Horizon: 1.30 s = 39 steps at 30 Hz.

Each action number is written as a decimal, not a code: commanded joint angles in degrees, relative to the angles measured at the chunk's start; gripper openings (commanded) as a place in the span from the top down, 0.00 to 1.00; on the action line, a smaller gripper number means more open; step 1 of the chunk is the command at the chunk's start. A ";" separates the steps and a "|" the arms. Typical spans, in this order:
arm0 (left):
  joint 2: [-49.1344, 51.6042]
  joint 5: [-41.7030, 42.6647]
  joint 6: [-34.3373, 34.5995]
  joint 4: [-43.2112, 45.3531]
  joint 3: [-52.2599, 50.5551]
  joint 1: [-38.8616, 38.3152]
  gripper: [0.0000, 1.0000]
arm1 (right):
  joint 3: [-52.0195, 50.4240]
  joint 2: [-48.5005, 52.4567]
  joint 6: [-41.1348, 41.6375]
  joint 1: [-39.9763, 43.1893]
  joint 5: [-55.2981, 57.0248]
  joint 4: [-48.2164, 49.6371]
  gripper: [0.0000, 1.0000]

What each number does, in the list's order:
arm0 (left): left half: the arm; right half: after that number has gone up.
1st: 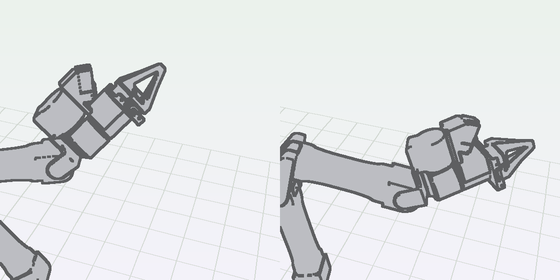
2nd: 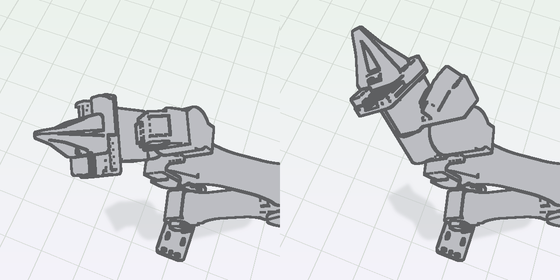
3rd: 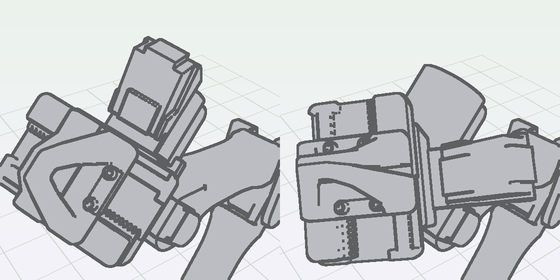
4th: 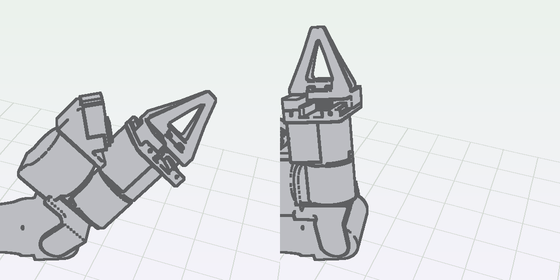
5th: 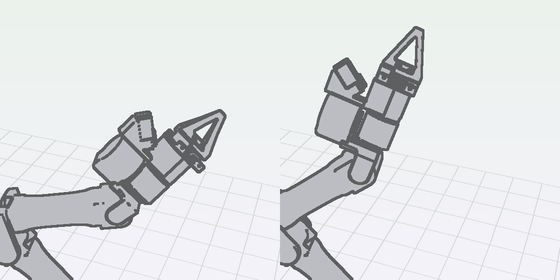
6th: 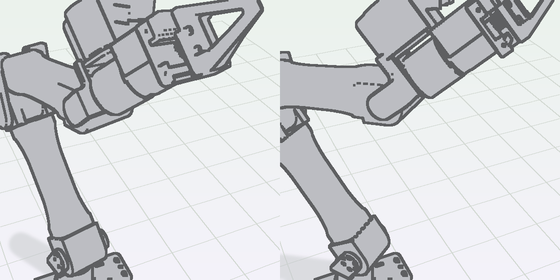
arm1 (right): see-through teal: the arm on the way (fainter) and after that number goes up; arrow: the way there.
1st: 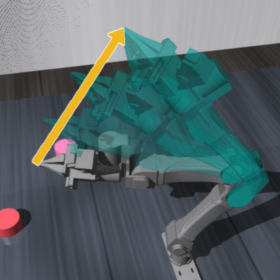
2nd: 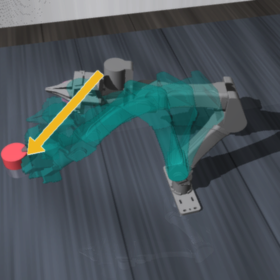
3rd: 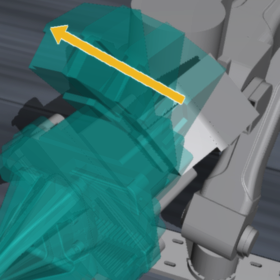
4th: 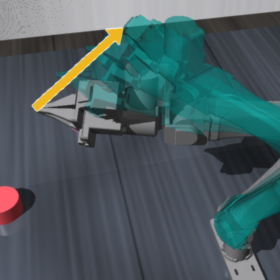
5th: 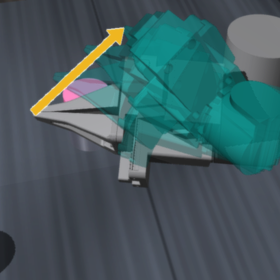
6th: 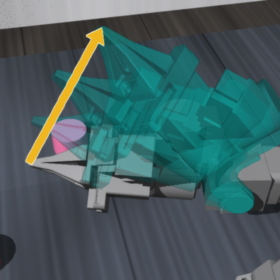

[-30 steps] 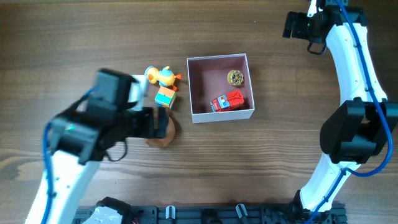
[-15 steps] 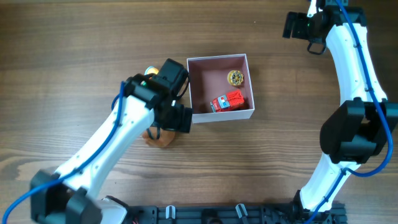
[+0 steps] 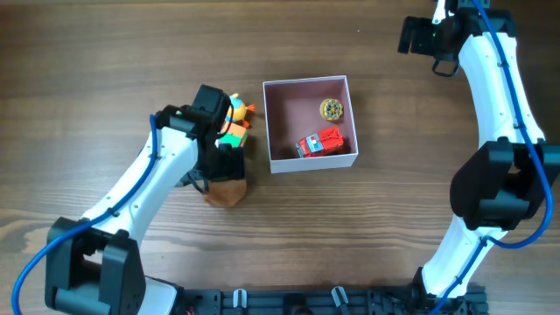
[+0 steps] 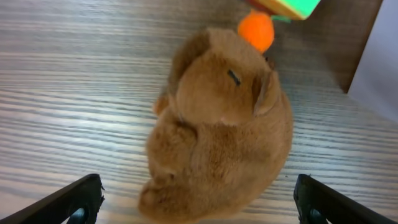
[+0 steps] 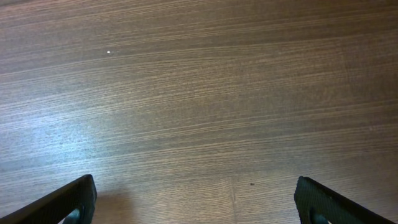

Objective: Pack container
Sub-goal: 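Grasp the brown plush with the left gripper and lift it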

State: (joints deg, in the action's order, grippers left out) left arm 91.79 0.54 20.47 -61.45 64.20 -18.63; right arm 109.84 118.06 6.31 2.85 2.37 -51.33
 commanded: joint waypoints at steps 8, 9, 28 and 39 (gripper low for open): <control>-0.13 4.94 -8.50 4.79 -5.44 -1.81 0.00 | -0.15 -1.27 -0.31 0.26 -0.50 0.15 0.00; -0.13 3.56 -8.50 5.03 -5.49 -2.62 0.00 | -0.15 -1.27 -0.31 0.26 -0.50 0.15 0.00; 0.07 -4.28 -4.85 9.42 -8.87 -8.22 0.00 | -0.15 -1.27 -0.33 0.26 -0.50 0.13 0.00; 0.07 -2.56 -4.83 12.92 -8.87 -8.22 0.01 | -0.15 -1.27 -0.31 0.26 -0.50 0.15 0.00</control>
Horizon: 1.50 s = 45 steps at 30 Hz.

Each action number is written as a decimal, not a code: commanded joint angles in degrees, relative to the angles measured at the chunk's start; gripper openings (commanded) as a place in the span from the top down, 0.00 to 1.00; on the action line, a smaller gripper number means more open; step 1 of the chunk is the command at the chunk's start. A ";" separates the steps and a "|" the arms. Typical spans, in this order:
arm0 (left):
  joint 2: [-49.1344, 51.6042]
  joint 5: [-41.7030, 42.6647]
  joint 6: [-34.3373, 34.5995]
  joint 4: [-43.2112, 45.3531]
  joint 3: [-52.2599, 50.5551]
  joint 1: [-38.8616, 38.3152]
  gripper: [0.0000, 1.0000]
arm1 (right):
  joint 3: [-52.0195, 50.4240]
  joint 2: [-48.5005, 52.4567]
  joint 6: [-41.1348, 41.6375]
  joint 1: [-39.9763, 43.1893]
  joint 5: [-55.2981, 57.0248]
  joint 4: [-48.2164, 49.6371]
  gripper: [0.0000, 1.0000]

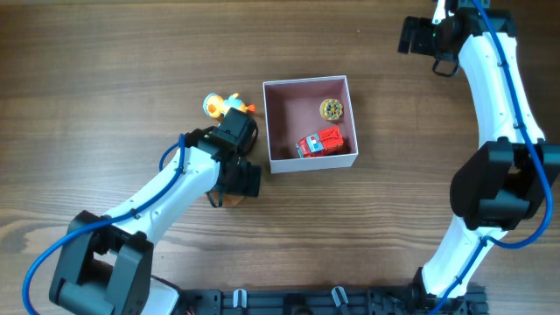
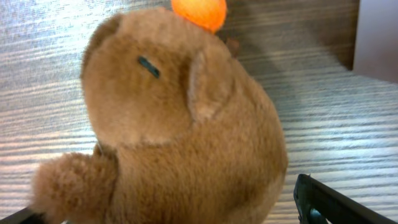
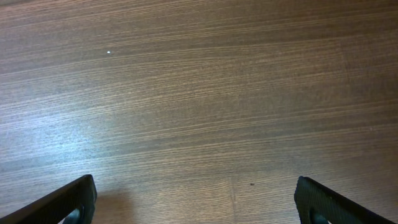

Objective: Pack container
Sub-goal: 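Grasp the brown plush with the left gripper and lift it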

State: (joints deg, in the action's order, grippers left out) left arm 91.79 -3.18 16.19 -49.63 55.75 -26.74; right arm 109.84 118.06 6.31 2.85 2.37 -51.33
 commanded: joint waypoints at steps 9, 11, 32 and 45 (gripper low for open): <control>0.11 0.90 -0.79 1.11 -0.42 -0.11 0.46 | -0.15 -1.27 -0.31 0.26 -0.50 0.15 0.00; 0.11 0.96 -0.79 1.27 -0.42 -0.11 0.46 | -0.15 -1.27 -0.28 0.26 -0.50 0.15 0.00; -14.45 8.37 -0.72 -9.01 21.22 -0.15 0.63 | -0.15 -1.27 -0.31 0.26 -0.50 0.13 0.00; -13.03 23.02 -0.35 12.52 21.20 -6.21 0.57 | -0.15 -1.27 -0.31 0.26 -0.50 0.15 0.00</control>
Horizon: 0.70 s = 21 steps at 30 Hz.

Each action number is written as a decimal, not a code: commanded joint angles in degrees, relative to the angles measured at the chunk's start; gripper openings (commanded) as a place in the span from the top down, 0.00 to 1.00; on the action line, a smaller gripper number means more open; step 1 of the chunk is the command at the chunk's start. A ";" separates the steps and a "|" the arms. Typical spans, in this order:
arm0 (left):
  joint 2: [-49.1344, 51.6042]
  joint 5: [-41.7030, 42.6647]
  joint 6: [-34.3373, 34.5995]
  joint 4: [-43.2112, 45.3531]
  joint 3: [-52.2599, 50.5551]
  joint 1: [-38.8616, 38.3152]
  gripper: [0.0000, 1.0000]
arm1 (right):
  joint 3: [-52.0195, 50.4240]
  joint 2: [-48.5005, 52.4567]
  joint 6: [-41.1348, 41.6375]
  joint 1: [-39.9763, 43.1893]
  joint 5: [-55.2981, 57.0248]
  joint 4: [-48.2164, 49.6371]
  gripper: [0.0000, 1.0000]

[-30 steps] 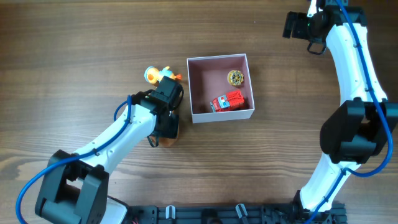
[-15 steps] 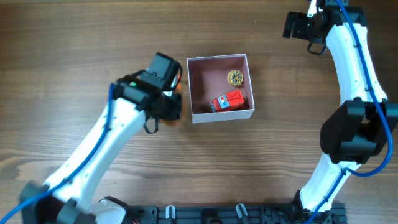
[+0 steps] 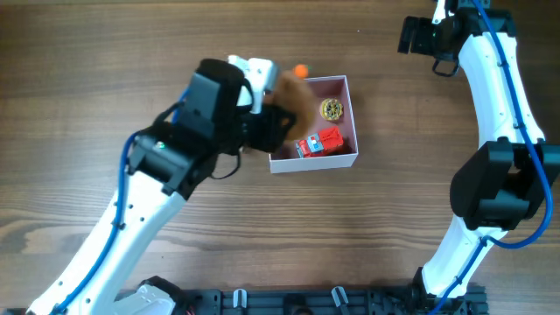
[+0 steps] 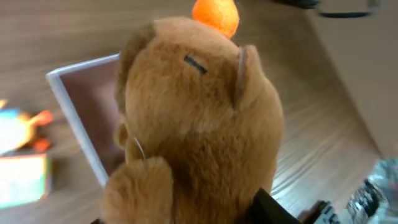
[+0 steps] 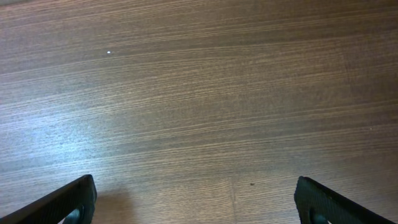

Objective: Pack container
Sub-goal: 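Grasp the brown plush with the left gripper and lift it, then drop the brown plush into the box with the left gripper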

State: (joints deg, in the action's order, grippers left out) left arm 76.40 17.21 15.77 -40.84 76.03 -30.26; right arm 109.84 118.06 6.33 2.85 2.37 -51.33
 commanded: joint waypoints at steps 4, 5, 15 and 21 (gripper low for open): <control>7.48 2.03 0.07 9.94 0.92 -4.83 0.53 | -0.15 -1.27 -0.31 0.26 -0.50 0.15 0.00; 8.87 2.05 0.07 10.97 0.92 -4.92 0.47 | -0.15 -1.27 -0.33 0.26 -0.50 0.15 0.00; 14.23 2.05 0.09 16.55 0.92 -2.34 0.04 | -0.15 -1.27 -0.31 0.26 -0.50 0.15 0.00; 7.48 4.42 0.09 13.94 0.92 0.55 0.02 | -0.15 -1.27 -0.31 0.26 -0.50 0.15 0.00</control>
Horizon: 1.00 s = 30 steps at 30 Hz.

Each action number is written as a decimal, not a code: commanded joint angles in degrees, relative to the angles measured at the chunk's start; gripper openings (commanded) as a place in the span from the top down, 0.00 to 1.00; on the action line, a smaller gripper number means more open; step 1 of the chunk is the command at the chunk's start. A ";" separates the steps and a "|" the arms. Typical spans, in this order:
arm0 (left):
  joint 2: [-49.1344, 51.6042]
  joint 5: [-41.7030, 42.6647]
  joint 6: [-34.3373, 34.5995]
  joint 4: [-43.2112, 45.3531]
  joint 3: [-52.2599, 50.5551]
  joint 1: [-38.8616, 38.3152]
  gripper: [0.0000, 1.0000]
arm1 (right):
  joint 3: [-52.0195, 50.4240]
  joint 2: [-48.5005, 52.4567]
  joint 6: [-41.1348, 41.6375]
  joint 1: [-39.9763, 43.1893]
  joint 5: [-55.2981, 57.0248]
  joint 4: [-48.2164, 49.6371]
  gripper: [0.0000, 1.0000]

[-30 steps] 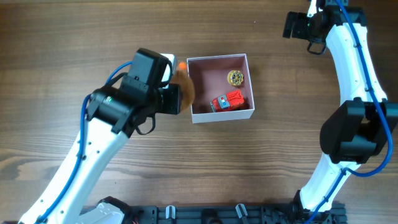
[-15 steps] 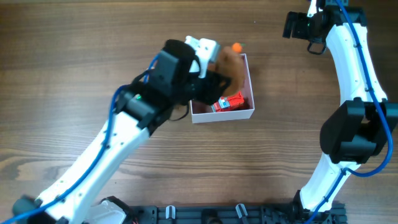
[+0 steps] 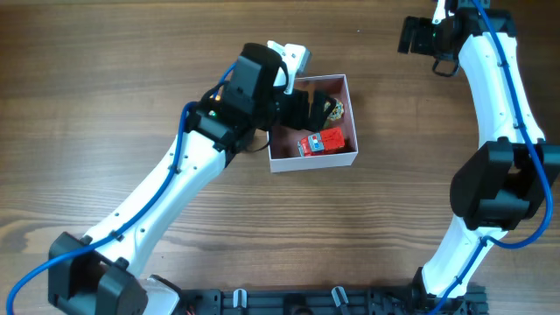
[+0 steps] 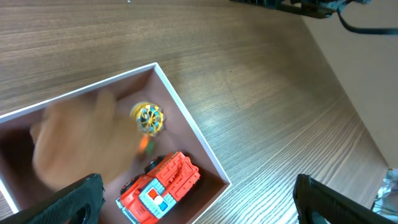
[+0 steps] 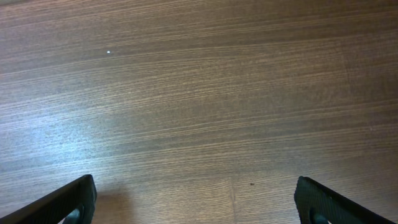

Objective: Pack container
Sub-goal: 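Drop the brown plush into the box with the left gripper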

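The white box with a pink inside [image 3: 313, 163] sits mid-table. In it lie a red toy truck [image 3: 319, 142] and a small gold round piece [image 3: 332, 109]. My left gripper [image 3: 304, 103] hangs open over the box's left half. In the left wrist view the brown plush [image 4: 73, 144] shows as a blur inside the box [image 4: 186, 124], free of my left gripper [image 4: 199, 205], beside the gold piece [image 4: 147, 118] and the truck [image 4: 163, 185]. The right gripper [image 5: 196, 202] is open over bare wood.
The right gripper [image 3: 422, 35] stays at the table's far right corner, well away from the box. My left arm [image 3: 175, 192] crosses the table from the front left to the box and covers the spot left of it.
My left gripper went from shut on the brown plush at the box's back left corner to open over the box. The plush is out of the jaws and inside the box. The right arm is unchanged.
First my left gripper stood open over the plush lying on the table left of the box, next to a colourful duck toy. Then it was down around the plush. Later it held the plush raised at the box's corner. Now the plush is in the box.
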State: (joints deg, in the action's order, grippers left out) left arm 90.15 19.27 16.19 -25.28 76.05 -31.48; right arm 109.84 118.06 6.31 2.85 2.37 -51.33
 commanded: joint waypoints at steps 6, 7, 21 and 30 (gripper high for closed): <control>-18.14 -4.07 -0.96 -12.87 0.90 8.72 0.00 | -0.15 -1.27 -0.31 0.26 -0.50 0.15 0.00; -19.74 -7.56 -0.68 -16.44 0.90 10.45 0.00 | -0.15 -1.27 -0.31 0.26 -0.50 0.15 0.00; -0.90 -18.49 6.51 -38.16 0.90 16.98 0.00 | -0.15 -1.27 -0.28 0.22 -0.50 0.15 0.00; 11.32 -18.86 2.23 -30.91 0.90 16.72 0.00 | -0.15 -1.27 -0.33 0.22 -0.50 0.15 0.00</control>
State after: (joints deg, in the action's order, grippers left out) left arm 98.67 1.28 21.34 -57.71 76.79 -14.87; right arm 109.84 118.06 6.33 2.85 2.37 -51.33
